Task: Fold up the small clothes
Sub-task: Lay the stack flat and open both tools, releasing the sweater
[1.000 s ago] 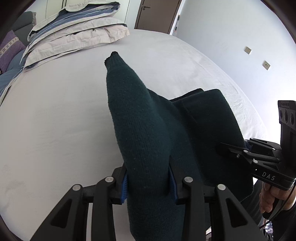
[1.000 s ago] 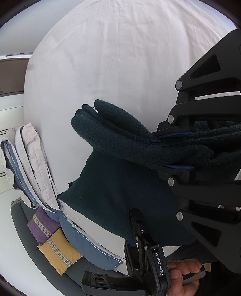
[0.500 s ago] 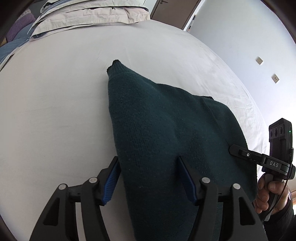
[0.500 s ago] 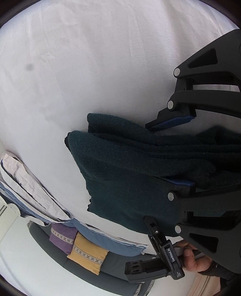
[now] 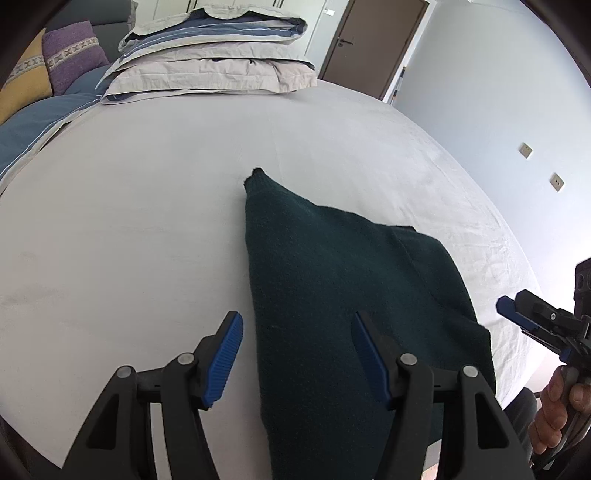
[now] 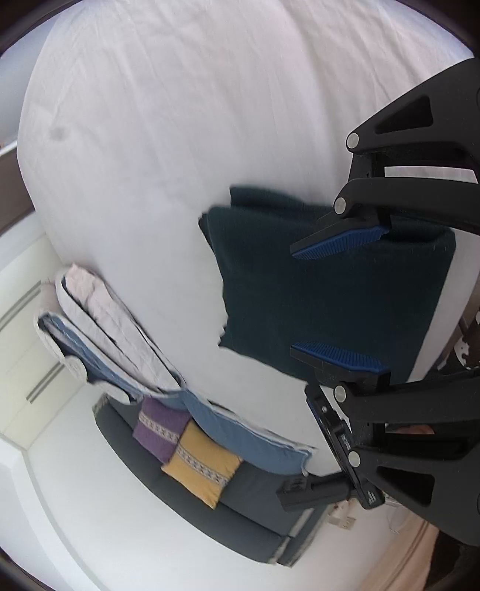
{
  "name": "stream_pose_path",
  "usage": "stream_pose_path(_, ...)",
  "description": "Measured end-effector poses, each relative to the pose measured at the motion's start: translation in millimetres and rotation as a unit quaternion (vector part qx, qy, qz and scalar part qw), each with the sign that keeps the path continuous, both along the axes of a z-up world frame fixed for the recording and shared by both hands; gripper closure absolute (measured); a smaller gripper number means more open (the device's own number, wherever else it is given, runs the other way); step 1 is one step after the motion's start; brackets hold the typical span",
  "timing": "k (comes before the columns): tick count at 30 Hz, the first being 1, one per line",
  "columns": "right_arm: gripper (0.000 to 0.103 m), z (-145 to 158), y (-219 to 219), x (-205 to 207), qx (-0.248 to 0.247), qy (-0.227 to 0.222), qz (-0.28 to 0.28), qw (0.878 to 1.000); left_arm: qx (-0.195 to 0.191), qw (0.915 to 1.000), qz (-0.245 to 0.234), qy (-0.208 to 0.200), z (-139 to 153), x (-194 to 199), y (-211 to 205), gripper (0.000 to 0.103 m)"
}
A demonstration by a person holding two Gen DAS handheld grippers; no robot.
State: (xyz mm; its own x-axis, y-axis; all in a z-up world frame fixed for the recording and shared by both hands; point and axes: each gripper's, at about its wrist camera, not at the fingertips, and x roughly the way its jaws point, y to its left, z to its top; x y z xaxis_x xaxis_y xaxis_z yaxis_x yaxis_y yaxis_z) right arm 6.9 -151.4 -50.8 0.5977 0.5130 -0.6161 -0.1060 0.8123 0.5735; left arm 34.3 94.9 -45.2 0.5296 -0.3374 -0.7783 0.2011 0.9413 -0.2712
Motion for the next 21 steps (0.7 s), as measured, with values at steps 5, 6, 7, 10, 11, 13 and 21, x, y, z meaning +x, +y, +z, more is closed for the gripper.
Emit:
stream_pose_path(5, 0.066, -59.8, 9.0, 20.8, 0.001, 0.067, -0.021, 0.998, -0.007, 0.9992, -0.008, 0.037, -31.9, 9.0, -10.7, 0.038)
stream_pose_path(6, 0.071, -63.1, 5.1, 18.6, 0.012, 0.053, -0.024, 0.998, -0.009, 0.9993, -0.008, 0.035, -31.8, 8.0, -10.1, 0.038)
stream_pose_path(7, 0.071, -65.3, 1.7, 16.1, 0.025, 0.047, -0.025, 0.998, -0.007, 0.9994, -0.010, 0.032, -31.0, 7.5, -10.6, 0.038)
stream_pose_path(10, 0.070, -58.4, -3.9, 9.3, 0.030, 0.036, -0.037, 0.998, 0.002, 0.9998, -0.009, 0.019, -26.0, 3.4, -10.6, 0.039)
stream_pose_path(11, 0.068, -51.8, -5.6, 4.4, 0.018, 0.026, -0.048, 0.998, 0.004, 0.9999, -0.006, 0.015, -24.0, 1.1, -9.8, 0.039)
stream_pose_path(13, 0.062, -42.5, -10.9, -4.0, -0.010, 0.023, -0.069, 0.997, 0.002, 0.9999, 0.002, 0.010, -20.4, -4.5, -6.7, 0.039)
stream_pose_path(21, 0.062, -29.1, -10.8, -40.1, -0.052, 0.018, -0.049, 0.997, 0.020, 0.9992, 0.013, -0.031, -3.9, -28.3, -7.5, 0.037)
